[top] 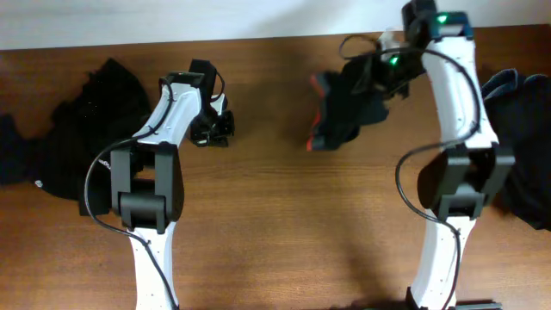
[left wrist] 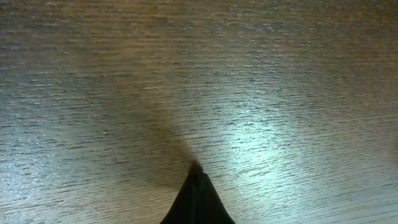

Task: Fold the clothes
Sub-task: 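Carry the bundle right with the right gripper into the dark container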

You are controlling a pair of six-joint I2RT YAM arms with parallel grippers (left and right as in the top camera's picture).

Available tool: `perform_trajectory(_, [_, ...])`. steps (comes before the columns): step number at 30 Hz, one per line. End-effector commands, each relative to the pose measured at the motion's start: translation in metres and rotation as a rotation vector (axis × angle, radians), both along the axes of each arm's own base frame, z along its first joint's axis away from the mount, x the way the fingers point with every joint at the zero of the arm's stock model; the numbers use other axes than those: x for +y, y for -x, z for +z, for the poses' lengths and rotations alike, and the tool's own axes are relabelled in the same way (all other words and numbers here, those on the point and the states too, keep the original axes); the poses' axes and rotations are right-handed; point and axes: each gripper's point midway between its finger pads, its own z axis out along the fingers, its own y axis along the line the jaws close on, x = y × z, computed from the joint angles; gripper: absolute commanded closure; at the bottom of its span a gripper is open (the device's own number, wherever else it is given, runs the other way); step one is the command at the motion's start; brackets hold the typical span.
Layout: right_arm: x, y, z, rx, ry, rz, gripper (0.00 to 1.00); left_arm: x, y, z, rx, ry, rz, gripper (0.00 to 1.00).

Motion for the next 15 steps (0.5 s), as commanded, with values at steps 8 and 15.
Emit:
perform_trajectory(8, [-0.099, 0.01, 0.124, -0.239, 0.23, -0.373, 0.96, 0.016, 0.007, -0.029, 0.039, -0.079, -0.01, 0.99])
perform_trajectory(15, [-0.166, 0.031, 0.159, -0.283, 0.204, -0.623, 0.96, 0.017, 0.008, -0.029, 0.044, -0.08, -0.01, 0.99])
